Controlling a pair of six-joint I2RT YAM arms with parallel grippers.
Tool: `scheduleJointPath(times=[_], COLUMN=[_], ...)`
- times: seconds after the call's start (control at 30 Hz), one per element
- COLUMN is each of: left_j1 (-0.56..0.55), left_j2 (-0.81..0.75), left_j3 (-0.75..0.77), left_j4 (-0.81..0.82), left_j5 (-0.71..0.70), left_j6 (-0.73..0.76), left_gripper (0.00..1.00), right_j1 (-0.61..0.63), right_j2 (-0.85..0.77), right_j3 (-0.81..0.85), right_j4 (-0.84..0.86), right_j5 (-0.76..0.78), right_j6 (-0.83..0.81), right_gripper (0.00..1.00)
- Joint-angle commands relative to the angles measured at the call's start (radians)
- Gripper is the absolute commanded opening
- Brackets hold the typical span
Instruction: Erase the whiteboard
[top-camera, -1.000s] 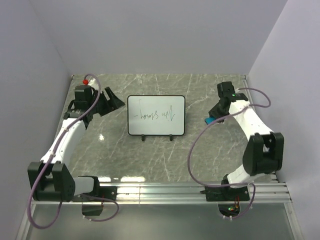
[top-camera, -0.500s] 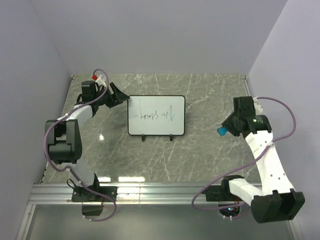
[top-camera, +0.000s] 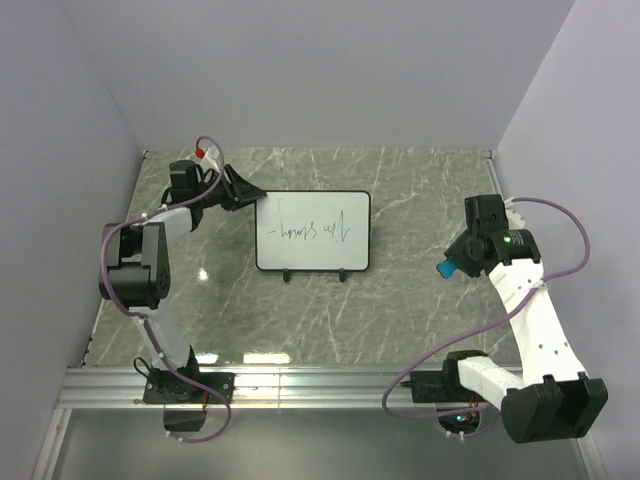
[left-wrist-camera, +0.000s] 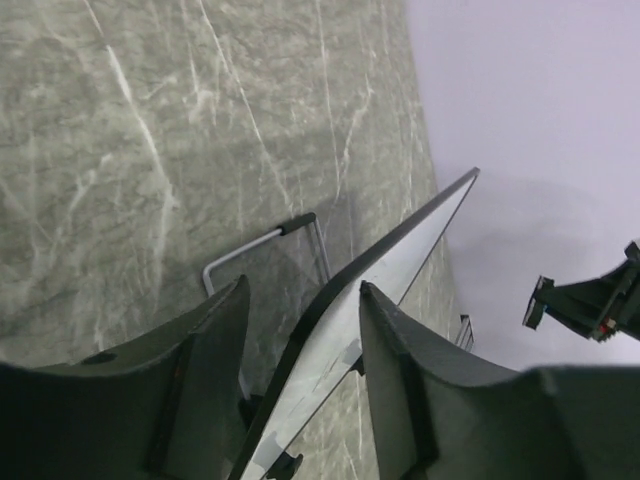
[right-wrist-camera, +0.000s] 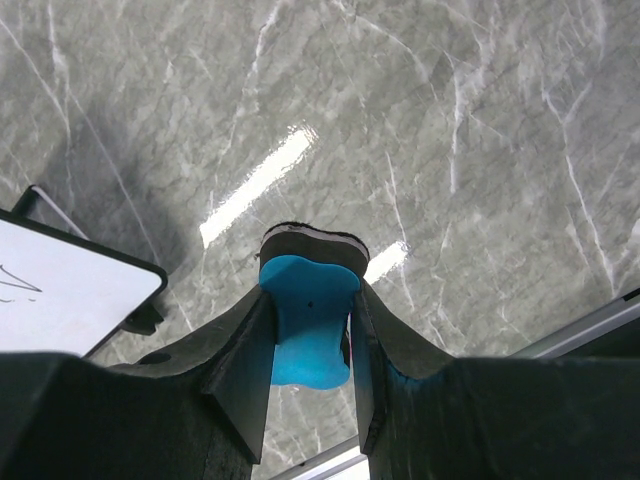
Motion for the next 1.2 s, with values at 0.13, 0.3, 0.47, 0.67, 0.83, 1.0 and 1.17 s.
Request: scheduleJointPath(times=[0.13,0.3,0.47,0.67,0.83,1.0,1.17], left_j1=[-0.008,-0.011,-0.014,-0.052,-0.057,-0.058,-0.064], left_j2=[0.001,0.025,0.031,0.028,-0.01,-0.048,-0.09], left_j3=[-0.046,-0.059,-0.084,-0.099,-0.134,-0.162,-0.17], left_j4=[0.154,0.226,0.258,0.227,0.158,0.086,0.0], left_j5=[0.094,0.139,0.154,0.154,0.119,0.093,0.069], left_j6=[-0.076,-0.131,-0.154,-0.142,-0.088,-0.048,0.013], left_gripper=[0.34,0.33,0.3,0.02,0.0,0.0,0.0], right_j1=[-0.007,-0.006,-0.004,0.162,0.407,0.546,0.609], right_j2=[0.043,0.059,0.061,0.061,0.277,0.579,0.832], right_j3=[0.045,0.073,0.086,0.092,0.272,0.546,0.828], right_j4=[0.046,0.074,0.12,0.362,0.465,0.508,0.451], right_j5=[-0.017,-0.029,-0.097,-0.244,-0.226,-0.252,-0.272], right_j6=[0.006,0.004,-0.011,-0.026,-0.04,-0.028,-0.033], right_gripper=[0.0,0.0,0.0,0.0,0.0,0.0,0.0])
